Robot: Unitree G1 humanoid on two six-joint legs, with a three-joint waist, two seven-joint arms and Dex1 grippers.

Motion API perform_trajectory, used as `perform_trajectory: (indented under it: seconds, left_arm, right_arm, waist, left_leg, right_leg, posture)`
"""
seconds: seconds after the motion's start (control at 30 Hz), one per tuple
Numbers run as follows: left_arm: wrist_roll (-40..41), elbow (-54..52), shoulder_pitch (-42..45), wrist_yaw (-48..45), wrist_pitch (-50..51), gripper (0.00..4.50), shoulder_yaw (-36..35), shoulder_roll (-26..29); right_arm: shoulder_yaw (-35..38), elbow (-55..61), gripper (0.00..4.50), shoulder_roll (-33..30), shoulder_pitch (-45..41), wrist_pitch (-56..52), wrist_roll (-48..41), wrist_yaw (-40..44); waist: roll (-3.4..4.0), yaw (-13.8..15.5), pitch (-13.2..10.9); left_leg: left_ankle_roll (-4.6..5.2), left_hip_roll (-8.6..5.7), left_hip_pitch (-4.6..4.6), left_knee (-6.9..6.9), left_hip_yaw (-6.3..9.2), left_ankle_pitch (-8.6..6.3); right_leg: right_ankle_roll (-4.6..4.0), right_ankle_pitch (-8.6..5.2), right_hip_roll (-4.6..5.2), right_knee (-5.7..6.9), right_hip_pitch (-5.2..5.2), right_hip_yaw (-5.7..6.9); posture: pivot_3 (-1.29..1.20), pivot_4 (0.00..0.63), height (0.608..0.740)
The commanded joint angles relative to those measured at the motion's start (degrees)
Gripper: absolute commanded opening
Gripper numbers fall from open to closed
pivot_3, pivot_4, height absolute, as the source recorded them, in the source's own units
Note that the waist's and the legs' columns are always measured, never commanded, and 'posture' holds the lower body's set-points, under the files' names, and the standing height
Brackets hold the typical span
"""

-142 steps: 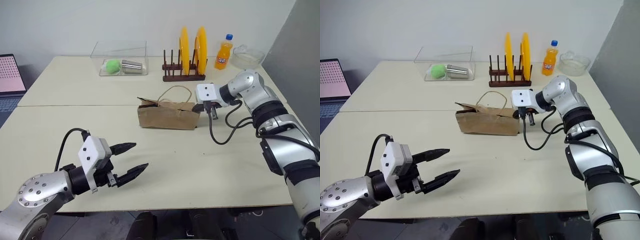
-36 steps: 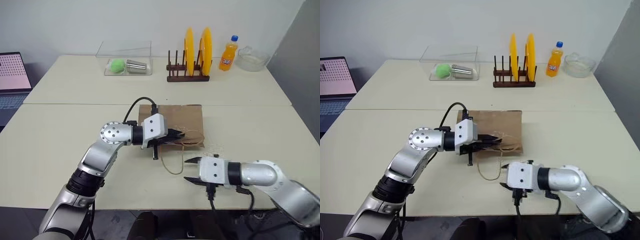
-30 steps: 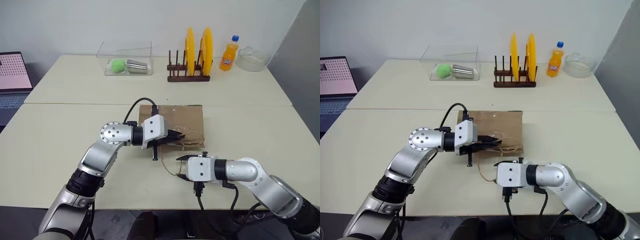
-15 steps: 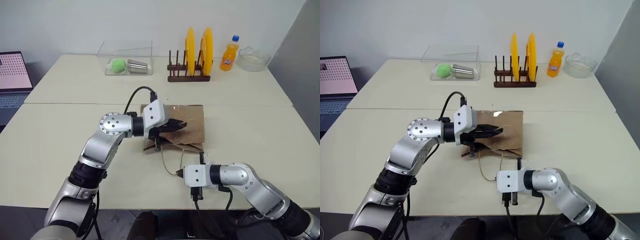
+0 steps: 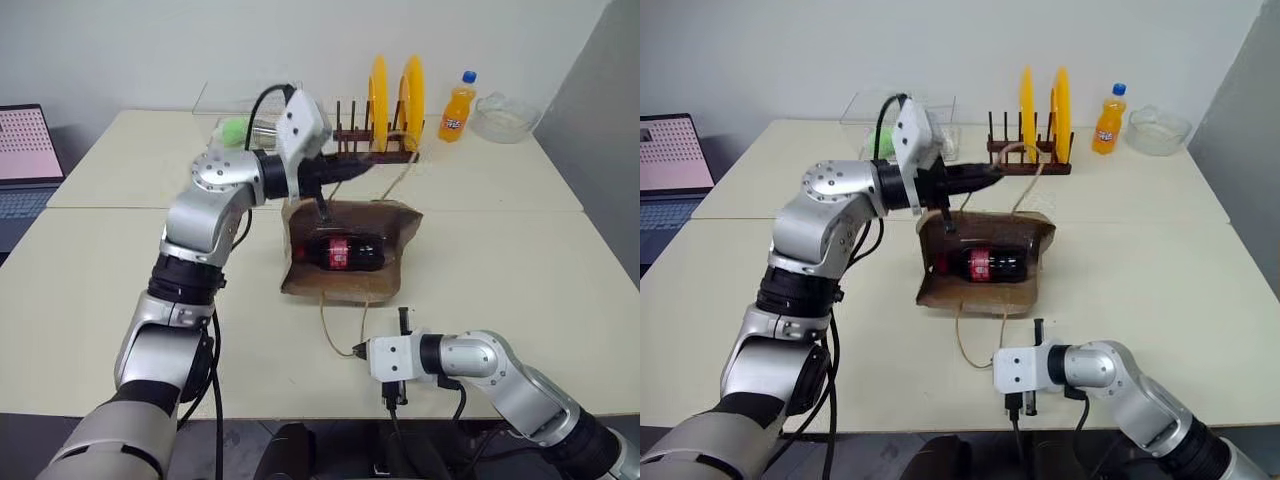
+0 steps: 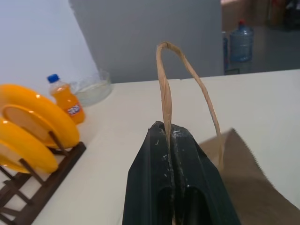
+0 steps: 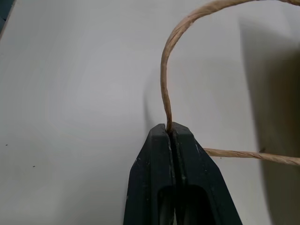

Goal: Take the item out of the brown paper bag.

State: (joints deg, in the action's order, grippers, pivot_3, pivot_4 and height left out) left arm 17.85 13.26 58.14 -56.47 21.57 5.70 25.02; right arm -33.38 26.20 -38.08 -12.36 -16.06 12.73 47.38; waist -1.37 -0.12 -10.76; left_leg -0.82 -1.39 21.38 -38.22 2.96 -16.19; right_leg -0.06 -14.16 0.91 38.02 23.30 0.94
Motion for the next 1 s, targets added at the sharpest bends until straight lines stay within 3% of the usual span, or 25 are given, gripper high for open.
perform_trajectory:
  seconds: [0.03,0.13,0.3,0.4,0.57,0.63,0.77,1.0]
  left_arm:
    - [1.1,-0.5,1.8,-2.9,-2.6,0.0,-1.7,0.9]
    - [1.7,-2.8,-0.3,-8.3,-3.8,0.0,-0.8,2.9]
    - [3.5,-6.9,-2.8,-12.7,-1.0,0.0,-0.4,4.9]
    - [4.1,-8.4,-3.8,-13.0,0.4,0.0,-0.4,5.1]
    - [4.8,-9.3,-4.2,-11.9,2.4,0.0,-0.8,4.4]
    - [5.1,-9.5,-4.3,-11.6,2.9,0.0,-0.8,4.1]
    - [5.3,-9.0,-3.7,-11.2,3.1,0.0,-0.8,3.6]
    - [5.1,-7.7,-2.9,-11.3,2.5,0.0,-0.8,3.3]
  right_arm:
    - [0.3,-0.6,0.06,0.8,1.0,-0.8,0.3,0.6]
    - [2.5,1.1,0.63,2.0,0.9,-2.3,-0.5,0.0]
    - [6.2,8.1,2.4,-0.4,1.7,-4.9,-3.2,3.1]
    - [11.1,14.0,2.4,-3.2,2.6,-8.5,-9.0,6.8]
    - [29.8,23.4,2.4,-4.7,0.2,-27.3,-32.6,11.7]
    - [32.9,23.3,2.4,-2.9,-2.8,-31.6,-38.2,9.7]
    - [24.6,16.8,2.4,2.3,-12.4,-31.3,-31.2,0.2]
    - [9.8,5.0,2.4,8.8,-26.0,-34.4,-21.1,-8.1]
  waist:
    - [0.0,-0.1,0.0]
    - [0.0,-0.2,0.0]
    - [0.0,0.0,0.0]
    - [0.0,0.1,0.0]
    - [-0.01,0.1,0.0]
    - [-0.01,0.0,0.0]
    - [0.0,-0.4,0.0]
    - [0.01,-0.3,0.0]
  left_leg:
    - [-0.12,0.0,0.0,0.01,0.0,0.07]
    - [-0.21,0.01,0.0,0.01,-0.02,0.12]
    - [-0.23,0.0,0.05,-0.01,0.01,0.13]
    - [-0.21,-0.02,0.09,-0.04,0.02,0.12]
    - [0.0,-0.01,0.16,-0.19,0.08,0.0]
    - [0.03,0.01,0.13,-0.21,0.12,-0.02]
    - [0.04,0.03,0.06,-0.13,0.08,-0.02]
    - [-0.2,-0.01,0.56,-0.27,0.02,0.12]
  right_leg:
    - [0.0,0.0,0.0,0.0,0.0,0.0]
    - [0.0,0.0,0.0,0.01,0.01,-0.03]
    - [-0.01,0.0,0.0,0.02,0.04,-0.03]
    - [0.0,0.0,0.01,-0.02,0.04,-0.02]
    - [0.0,0.01,0.02,0.03,0.04,0.02]
    - [0.0,0.02,0.01,0.05,0.01,0.06]
    - [0.01,0.03,-0.01,0.1,0.03,0.02]
    - [-0.29,0.2,0.01,0.19,0.52,-0.04]
  posture:
    - [0.0,0.15,0.74]
    - [0.0,0.15,0.74]
    - [0.0,0.15,0.74]
    - [0.0,0.15,0.74]
    - [0.0,0.15,0.74]
    - [0.0,0.15,0.74]
    - [0.0,0.15,0.74]
    - [0.0,0.15,0.74]
